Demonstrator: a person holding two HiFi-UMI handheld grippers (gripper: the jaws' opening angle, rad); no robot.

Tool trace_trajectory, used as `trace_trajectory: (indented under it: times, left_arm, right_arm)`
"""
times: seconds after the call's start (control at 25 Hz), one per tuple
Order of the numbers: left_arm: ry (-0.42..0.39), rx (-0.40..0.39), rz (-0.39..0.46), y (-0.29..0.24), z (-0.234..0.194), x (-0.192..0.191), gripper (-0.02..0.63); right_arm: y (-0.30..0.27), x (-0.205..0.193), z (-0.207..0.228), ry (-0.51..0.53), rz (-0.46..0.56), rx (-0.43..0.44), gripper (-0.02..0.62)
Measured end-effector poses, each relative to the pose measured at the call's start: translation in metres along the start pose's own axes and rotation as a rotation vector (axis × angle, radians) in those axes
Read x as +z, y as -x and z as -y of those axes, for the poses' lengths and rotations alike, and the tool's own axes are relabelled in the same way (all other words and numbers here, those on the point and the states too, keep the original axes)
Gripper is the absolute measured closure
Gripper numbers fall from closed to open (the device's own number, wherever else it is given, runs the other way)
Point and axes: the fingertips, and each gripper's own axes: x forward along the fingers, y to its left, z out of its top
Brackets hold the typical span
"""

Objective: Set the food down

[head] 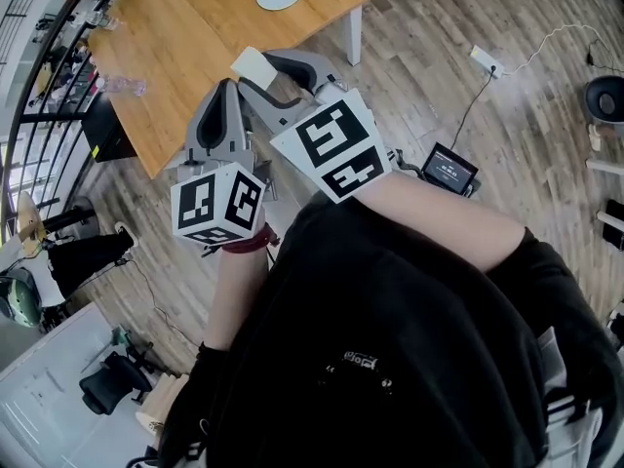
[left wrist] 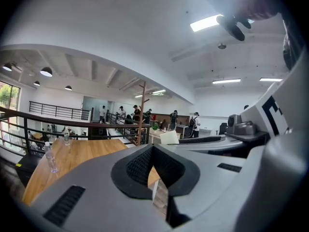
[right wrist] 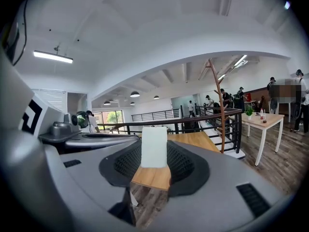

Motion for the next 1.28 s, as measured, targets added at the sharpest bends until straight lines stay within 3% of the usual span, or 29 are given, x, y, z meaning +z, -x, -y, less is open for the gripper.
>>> trace_trajectory:
  times: [0.44, 0.76, 1.28]
  left_arm:
    - [0.002, -0.023, 0.002, -0.013, -0.065, 0.008, 0.603]
    - [0.022, -0.016, 0.01, -0.018, -0.089, 0.006, 0.603]
    - [0.017, 0.039, 0.006, -0.073, -0.102, 0.018, 0.603]
  right_arm:
    - [-0.062, 0.009, -0.017, 0.007, 0.005, -0.028, 0.428]
    - [-0.088, 0.009, -0.023, 0.016, -0.013, -0.014, 0.428]
    - [-0.123, 0.025, 0.022, 0.01, -0.012, 0.044, 0.428]
